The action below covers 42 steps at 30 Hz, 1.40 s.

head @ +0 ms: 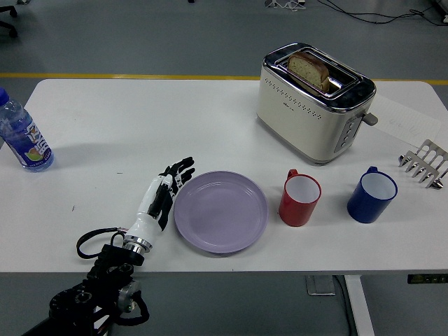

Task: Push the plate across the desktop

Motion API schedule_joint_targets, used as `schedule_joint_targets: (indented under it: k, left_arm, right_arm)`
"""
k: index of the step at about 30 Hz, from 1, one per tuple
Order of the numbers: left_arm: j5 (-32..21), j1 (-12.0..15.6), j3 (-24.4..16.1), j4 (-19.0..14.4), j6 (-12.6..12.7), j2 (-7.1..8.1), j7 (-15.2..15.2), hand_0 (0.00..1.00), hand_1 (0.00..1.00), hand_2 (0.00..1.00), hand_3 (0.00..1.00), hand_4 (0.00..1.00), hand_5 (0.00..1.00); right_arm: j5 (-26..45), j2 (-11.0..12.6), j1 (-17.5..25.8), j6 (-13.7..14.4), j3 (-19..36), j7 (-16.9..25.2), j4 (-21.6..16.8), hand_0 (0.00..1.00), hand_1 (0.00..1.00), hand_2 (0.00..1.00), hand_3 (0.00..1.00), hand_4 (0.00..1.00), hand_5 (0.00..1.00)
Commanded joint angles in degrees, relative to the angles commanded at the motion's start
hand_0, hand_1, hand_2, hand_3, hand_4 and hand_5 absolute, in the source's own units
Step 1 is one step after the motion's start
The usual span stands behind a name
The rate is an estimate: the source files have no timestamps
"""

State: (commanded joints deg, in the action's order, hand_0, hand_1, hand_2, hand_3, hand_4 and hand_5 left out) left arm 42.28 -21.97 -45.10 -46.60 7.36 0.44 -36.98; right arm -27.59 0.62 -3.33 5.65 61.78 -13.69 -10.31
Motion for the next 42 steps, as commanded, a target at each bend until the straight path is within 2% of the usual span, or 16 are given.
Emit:
schedule_joint_targets:
  k: [5,9,12,15,16,17,21,22,24,26,28,35,39,42]
  left_arm:
    - [1.1,0.6,-3.7,-0.8,0.8,0.01,0.0,0.865,0.877,0.898,0.821,0.489,0.998]
    - [3.0,1.6,-9.3,-1.9,1.8,0.29,0.0,0.865,0.877,0.898,0.821,0.489,0.998]
    - [4.3,2.4,-13.6,-2.9,2.2,0.79,0.0,0.853,0.863,0.884,0.812,0.488,0.998]
    - [6.5,3.5,-18.7,-4.7,1.4,2.25,0.1,0.853,0.863,0.884,0.812,0.488,0.998]
    - [6.9,3.8,-20.1,-5.3,1.2,2.9,0.7,0.853,0.863,0.884,0.812,0.488,0.998]
    - [7.2,4.1,-21.8,-5.8,0.9,3.53,1.5,0.805,0.798,0.838,0.763,0.489,0.998]
    - [6.7,5.5,-27.9,-8.3,-1.3,5.85,5.8,0.805,0.798,0.838,0.763,0.489,0.998]
    - [6.6,5.8,-29.4,-8.7,-2.0,6.22,7.4,0.805,0.798,0.838,0.763,0.489,0.998]
    - [6.6,5.9,-30.2,-9.0,-2.3,6.38,8.2,0.798,0.79,0.824,0.753,0.49,0.998]
    - [7.1,6.9,-33.3,-9.9,-4.5,8.01,11.9,0.798,0.79,0.824,0.753,0.49,0.998]
    - [7.6,7.5,-35.2,-9.9,-5.4,8.95,13.8,0.798,0.79,0.824,0.753,0.49,0.998]
    - [7.9,10.2,-39.5,-9.9,-5.6,11.67,12.5,0.791,0.791,0.816,0.757,0.493,0.998]
    - [8.2,11.2,-40.8,-9.8,-5.4,12.35,11.9,0.791,0.791,0.816,0.757,0.493,0.998]
    - [8.9,11.9,-43.6,-9.7,-5.3,11.72,11.4,0.792,0.799,0.817,0.756,0.493,0.998]
  right_arm:
    - [-0.2,0.0,-0.2,0.0,0.1,0.0,0.0,0.521,0.483,0.587,0.556,0.283,0.361]
    - [0.1,0.1,-0.4,0.1,0.0,0.1,0.0,0.521,0.483,0.587,0.556,0.283,0.361]
    - [0.1,0.2,-0.5,0.1,0.1,0.2,0.0,0.521,0.484,0.587,0.556,0.283,0.36]
    - [-0.1,0.3,-0.7,0.1,0.4,0.2,0.0,0.521,0.484,0.587,0.556,0.283,0.36]
    - [-0.1,0.3,-0.8,0.1,0.5,0.3,0.0,0.521,0.484,0.587,0.556,0.283,0.36]
    - [-0.1,0.4,-0.8,0.1,0.6,0.3,0.0,0.521,0.484,0.586,0.556,0.282,0.361]
    - [-0.4,0.5,-1.0,0.2,1.2,0.4,0.0,0.521,0.484,0.586,0.556,0.282,0.361]
    - [-0.4,0.5,-1.1,0.2,1.3,0.4,0.0,0.521,0.484,0.586,0.556,0.282,0.361]
    - [-0.4,0.5,-1.1,0.2,1.3,0.4,0.0,0.521,0.483,0.587,0.556,0.282,0.359]
    - [-0.4,0.6,-1.2,0.3,1.6,0.5,0.0,0.521,0.483,0.587,0.556,0.282,0.359]
    - [-0.6,0.6,-1.3,0.3,1.9,0.5,0.0,0.521,0.483,0.587,0.556,0.282,0.359]
    - [-0.8,0.6,-1.4,0.4,2.1,0.5,0.0,0.521,0.483,0.587,0.555,0.28,0.36]
    - [-0.7,0.6,-1.4,0.4,2.1,0.5,0.0,0.521,0.483,0.587,0.555,0.28,0.36]
    - [-0.8,0.5,-1.4,0.4,2.2,0.4,0.0,0.521,0.483,0.587,0.556,0.28,0.36]
